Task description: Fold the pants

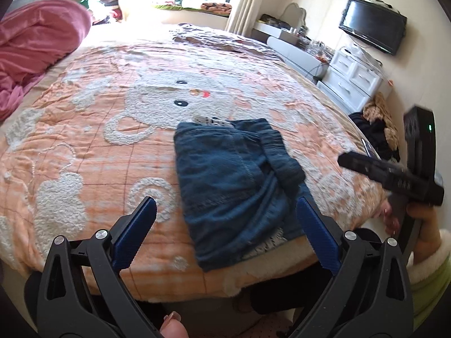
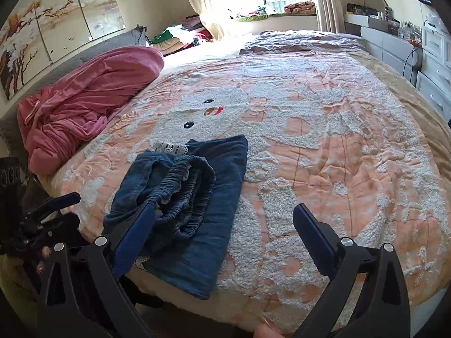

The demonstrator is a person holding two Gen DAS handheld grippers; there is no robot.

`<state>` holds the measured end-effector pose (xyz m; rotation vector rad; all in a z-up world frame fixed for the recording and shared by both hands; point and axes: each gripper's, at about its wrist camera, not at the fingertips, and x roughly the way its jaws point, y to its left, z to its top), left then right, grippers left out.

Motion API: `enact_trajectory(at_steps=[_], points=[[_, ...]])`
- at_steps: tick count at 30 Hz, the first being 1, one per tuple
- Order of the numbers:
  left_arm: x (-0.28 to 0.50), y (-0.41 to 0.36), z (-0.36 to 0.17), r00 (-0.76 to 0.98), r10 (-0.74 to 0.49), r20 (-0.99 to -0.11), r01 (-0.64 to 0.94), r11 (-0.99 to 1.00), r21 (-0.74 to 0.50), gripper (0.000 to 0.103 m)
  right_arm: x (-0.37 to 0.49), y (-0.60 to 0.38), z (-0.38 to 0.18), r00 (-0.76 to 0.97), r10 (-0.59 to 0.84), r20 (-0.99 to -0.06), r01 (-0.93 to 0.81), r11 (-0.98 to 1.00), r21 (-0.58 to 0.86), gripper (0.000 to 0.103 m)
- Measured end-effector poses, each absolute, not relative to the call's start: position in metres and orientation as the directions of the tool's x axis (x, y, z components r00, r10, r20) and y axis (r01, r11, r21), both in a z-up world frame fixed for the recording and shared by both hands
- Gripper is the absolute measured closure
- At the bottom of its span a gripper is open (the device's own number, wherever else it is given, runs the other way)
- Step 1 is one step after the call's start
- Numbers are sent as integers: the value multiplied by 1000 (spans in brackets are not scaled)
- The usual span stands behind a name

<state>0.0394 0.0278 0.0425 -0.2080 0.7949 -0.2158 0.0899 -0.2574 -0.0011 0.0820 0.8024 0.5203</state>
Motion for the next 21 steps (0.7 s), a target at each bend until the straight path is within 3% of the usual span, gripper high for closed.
enact_trajectory(at_steps=[6,9,11,13,15,20,21], points=[[78,44,9,610,-310,-729,47,933,-357,10,114,-248,-32,521,492,-698,-396,863,313,7],[87,44,0,591,-330,-736,40,923,-382,10,128,-244,-41,486,525,-699,-389,846,365,25],[92,41,-6,579,-334,-743,38,922,-385,11,138,-241,-47,471,538,-700,-383,839,387,29],[95,37,-10,569,-346,-746,40,918,-395,18,147,-237,-52,453,547,-704,-380,833,402,33],[98,35,-15,562,-354,-748,37,914,-405,23,155,-231,-59,428,551,-716,-380,829,411,46],[106,30,-20,550,-381,-743,38,900,-434,41,161,-223,-71,415,565,-713,-392,818,421,53],[106,29,-20,551,-380,-743,37,901,-433,45,161,-222,-71,416,568,-710,-399,816,419,59]])
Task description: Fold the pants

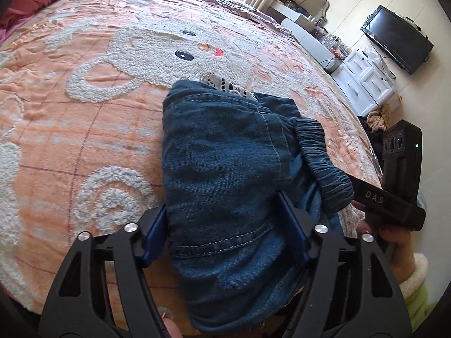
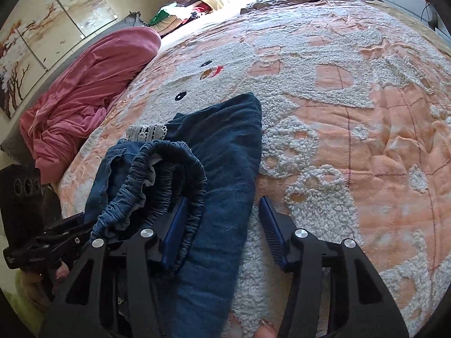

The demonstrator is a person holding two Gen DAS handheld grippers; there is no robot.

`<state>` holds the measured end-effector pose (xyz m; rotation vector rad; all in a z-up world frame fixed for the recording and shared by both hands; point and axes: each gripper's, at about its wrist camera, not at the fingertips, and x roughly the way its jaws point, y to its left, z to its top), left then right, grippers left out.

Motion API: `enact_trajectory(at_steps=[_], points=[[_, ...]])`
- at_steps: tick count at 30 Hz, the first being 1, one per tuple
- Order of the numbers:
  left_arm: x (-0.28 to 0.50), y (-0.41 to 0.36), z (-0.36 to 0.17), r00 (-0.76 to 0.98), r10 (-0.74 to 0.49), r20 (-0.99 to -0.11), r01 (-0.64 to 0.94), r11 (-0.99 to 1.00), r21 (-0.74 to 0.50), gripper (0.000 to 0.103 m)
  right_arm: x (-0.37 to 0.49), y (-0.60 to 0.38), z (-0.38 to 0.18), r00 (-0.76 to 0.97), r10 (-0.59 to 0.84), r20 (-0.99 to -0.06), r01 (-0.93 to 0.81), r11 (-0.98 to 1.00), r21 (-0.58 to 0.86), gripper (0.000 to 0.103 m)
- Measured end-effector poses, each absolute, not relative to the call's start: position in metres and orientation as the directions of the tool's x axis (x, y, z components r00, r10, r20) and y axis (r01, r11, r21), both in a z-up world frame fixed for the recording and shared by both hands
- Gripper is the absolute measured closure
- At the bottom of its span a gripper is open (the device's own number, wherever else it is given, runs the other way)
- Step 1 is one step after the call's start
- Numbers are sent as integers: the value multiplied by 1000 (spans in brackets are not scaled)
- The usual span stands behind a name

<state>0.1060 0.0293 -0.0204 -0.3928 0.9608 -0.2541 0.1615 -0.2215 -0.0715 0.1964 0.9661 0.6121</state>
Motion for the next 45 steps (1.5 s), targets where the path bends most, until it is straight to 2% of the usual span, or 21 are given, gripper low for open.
enact_trajectory(at_steps=[3,4,8,13,19,25,31,38,40,42,45], points=[[106,25,-17,562,-372,-738,48,906,-420,62,159,-214,-70,410,591,-695,-436,796,420,83],[104,22,-15,572,-361,-737,58,914,-402,68,157,-211,-68,419,590,-690,-445,796,411,87],[100,16,-3,604,-317,-731,86,938,-336,79,144,-200,-51,490,580,-650,-487,801,348,92],[106,25,20,663,-284,-693,96,950,-297,80,147,-178,-16,553,572,-606,-537,801,266,92],[143,56,40,719,-221,-659,58,964,-260,80,191,-138,11,574,567,-591,-560,798,222,92],[189,79,32,731,-148,-666,10,978,-206,80,240,-101,3,585,523,-621,-541,821,182,92],[216,90,-5,682,-129,-720,-36,977,-209,77,271,-80,-32,563,453,-691,-496,854,156,92],[218,98,-17,666,-152,-731,-45,969,-242,69,282,-90,-61,536,400,-743,-414,892,181,79],[217,100,-18,662,-161,-732,-47,966,-255,66,283,-92,-64,538,379,-753,-393,903,173,67],[217,100,-19,660,-162,-733,-48,965,-257,63,283,-94,-65,535,370,-760,-380,908,176,65],[216,102,-20,660,-166,-733,-45,965,-259,61,281,-100,-66,541,347,-766,-353,921,168,49]])
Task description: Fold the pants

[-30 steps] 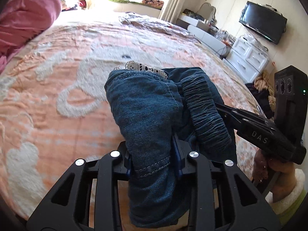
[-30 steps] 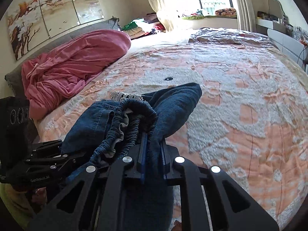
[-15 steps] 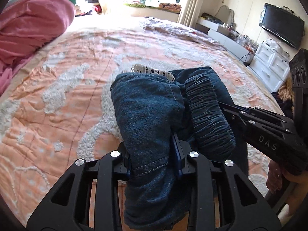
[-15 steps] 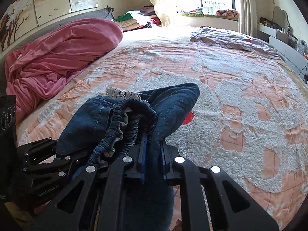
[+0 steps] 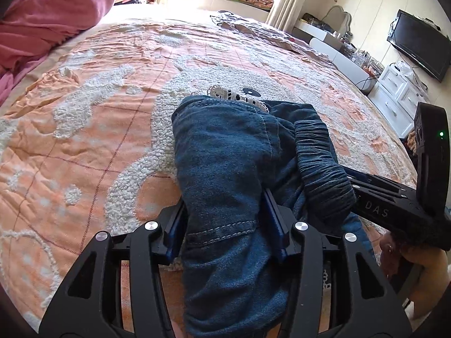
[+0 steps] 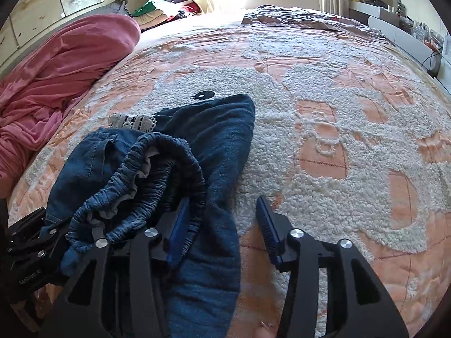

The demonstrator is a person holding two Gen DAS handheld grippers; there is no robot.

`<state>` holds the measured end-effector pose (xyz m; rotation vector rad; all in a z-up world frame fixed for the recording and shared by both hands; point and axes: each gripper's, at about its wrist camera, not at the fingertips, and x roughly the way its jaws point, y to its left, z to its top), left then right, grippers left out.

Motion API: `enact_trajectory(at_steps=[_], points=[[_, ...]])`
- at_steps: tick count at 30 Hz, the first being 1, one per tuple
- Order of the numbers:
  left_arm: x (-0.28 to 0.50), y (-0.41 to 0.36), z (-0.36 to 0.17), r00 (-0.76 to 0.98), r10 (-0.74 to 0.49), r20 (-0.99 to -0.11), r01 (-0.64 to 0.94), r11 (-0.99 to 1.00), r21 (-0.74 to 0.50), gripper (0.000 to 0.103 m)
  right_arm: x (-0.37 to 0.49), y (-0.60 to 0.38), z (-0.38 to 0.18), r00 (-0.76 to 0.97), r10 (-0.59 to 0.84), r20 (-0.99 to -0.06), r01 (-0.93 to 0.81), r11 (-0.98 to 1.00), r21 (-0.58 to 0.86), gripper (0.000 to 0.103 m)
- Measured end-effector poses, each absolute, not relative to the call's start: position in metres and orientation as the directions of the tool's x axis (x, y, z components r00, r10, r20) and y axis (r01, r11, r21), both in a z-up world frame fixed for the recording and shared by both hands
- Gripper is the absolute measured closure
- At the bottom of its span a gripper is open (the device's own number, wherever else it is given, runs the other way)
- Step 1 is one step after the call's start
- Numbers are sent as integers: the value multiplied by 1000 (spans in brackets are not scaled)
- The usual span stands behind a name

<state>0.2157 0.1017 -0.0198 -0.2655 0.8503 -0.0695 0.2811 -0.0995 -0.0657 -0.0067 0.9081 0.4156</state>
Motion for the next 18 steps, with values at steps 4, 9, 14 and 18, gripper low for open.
enact_trajectory(at_steps=[4,9,14,18], points=[[213,102,-19,662,-175,-729,-32,965,-261,55,272,-111,-68,536,388,-749,-350,910,221,42],[204,106,-17,666,-178,-724,-38,962,-271,46,256,-120,-62,544,414,-730,-360,901,242,34],[190,108,-11,668,-175,-723,-52,959,-280,36,239,-130,-58,561,414,-716,-363,901,237,28],[178,108,-3,680,-152,-717,-66,961,-267,30,228,-136,-56,571,412,-710,-369,901,227,22]])
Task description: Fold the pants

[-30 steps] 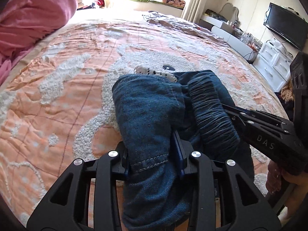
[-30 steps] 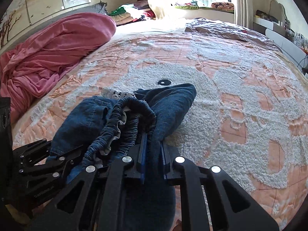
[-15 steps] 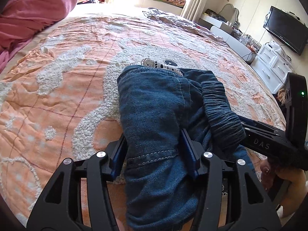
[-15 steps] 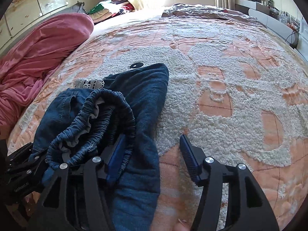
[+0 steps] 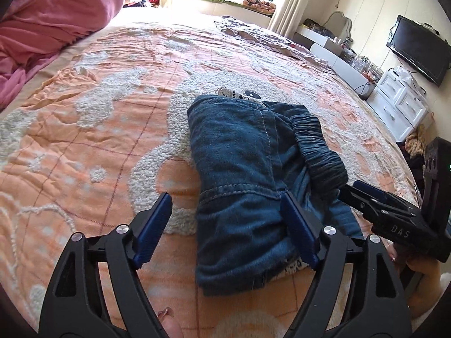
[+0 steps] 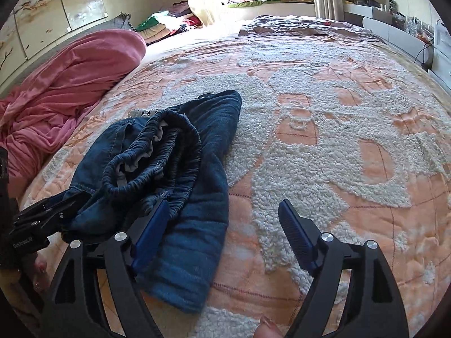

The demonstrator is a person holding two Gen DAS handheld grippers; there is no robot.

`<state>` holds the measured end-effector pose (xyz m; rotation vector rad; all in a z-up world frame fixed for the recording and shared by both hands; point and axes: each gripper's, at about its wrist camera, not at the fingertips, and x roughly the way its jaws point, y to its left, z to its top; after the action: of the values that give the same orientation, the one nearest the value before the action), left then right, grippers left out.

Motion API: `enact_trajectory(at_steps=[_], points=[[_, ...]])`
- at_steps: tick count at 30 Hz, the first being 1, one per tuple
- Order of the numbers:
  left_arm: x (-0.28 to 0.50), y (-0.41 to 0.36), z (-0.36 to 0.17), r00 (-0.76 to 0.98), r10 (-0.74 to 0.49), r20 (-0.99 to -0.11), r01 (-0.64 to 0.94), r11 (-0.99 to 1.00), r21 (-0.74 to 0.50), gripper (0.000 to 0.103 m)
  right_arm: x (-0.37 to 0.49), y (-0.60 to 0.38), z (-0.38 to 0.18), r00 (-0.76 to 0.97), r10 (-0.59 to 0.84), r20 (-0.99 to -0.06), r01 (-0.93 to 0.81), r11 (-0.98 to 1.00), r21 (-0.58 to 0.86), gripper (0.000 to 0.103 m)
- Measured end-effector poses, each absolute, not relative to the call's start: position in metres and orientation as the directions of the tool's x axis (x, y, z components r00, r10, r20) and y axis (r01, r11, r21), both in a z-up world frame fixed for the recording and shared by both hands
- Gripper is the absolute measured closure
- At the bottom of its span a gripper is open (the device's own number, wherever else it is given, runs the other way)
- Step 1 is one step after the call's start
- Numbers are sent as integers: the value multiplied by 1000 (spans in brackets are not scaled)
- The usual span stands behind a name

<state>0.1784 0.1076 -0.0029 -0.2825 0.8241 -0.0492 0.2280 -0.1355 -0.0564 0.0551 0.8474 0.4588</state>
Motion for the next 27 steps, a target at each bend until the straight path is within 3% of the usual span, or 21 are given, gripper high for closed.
enact_trajectory(at_steps=[10,27], points=[[125,101,13,720,-105,-686,-99,963,-252,11,198,-151,-43,600,429,-676,-396,893,215,10],[61,76,48,746,-62,-663,-91,977,-193,10,121,-179,4,665,446,-599,-448,880,157,5]])
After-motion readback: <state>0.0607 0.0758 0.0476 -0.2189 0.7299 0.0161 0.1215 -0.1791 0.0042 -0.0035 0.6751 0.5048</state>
